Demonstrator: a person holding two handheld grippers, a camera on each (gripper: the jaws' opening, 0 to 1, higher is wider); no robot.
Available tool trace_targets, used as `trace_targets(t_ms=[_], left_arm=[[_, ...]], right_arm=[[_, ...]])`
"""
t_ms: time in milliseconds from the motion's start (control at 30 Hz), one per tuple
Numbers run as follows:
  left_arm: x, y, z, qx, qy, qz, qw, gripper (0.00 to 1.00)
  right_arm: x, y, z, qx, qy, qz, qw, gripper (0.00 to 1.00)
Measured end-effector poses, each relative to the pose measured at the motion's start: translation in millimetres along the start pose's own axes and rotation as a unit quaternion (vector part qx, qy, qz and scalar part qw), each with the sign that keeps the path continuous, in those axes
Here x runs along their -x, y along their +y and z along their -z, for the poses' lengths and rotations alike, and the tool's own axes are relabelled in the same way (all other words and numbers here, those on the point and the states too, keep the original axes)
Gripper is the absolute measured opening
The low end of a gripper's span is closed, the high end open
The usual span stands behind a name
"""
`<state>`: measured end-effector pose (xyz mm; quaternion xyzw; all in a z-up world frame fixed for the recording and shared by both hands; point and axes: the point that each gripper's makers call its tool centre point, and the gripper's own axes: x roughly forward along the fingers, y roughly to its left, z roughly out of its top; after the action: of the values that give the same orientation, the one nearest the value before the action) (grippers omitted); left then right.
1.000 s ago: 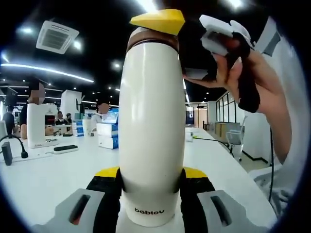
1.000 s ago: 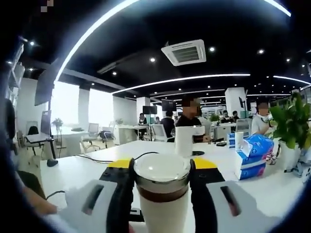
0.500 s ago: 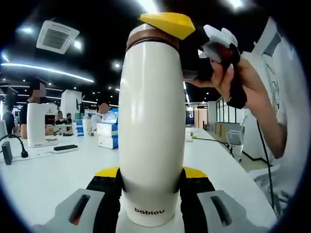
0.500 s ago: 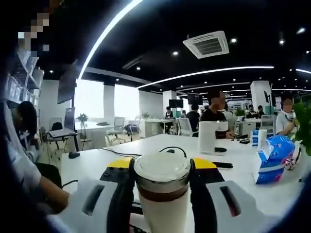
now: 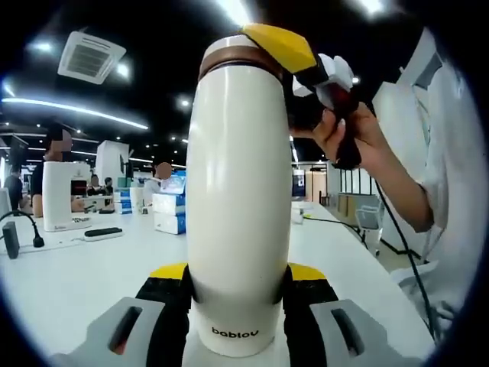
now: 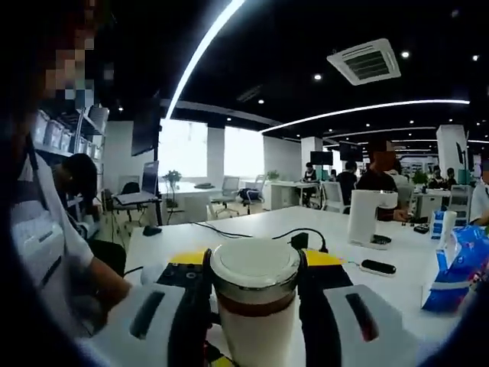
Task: Grasp the water cup twist off the cup lid place the cup lid on the table
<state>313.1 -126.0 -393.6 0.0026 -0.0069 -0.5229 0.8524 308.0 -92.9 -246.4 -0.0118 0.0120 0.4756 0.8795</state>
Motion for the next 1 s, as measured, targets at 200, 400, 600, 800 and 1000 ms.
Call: trace_targets(t_ms=[200,400,600,800,1000], left_arm=[[0.1,0.8,-0.1,0.002,0.0,0.0,1.0,0.48],[0.0,0.3,-0.1,0.001,0.0,0.0,1.0,0.48],[-0.2,1.2,-0.7,0.006,-0.001,0.0,1.0,0.48],[0.0,2.5,-0.7,0.009,-0.002,0.0,1.0,0.48],[-0.1,1.9,-0.3,0.006,-0.001,0.001,1.0,0.48]], right_arm=[[-1.1,2.5,-0.6,0.009,-0.002,-0.048,0.9988,0.46],[0.1,3.3,-1.2,0.009,-0.005,-0.093,0.9956,0.47],[-11.1,15.7,-4.9,0.023,0.003,-0.149,0.9885,0.47],[-7.9,20.9,-7.6,0.023,-0.014,-0.206,0.9781,0.47],[3.9,18.9,-7.1,0.029,-0.046,-0.26,0.964,0.47]])
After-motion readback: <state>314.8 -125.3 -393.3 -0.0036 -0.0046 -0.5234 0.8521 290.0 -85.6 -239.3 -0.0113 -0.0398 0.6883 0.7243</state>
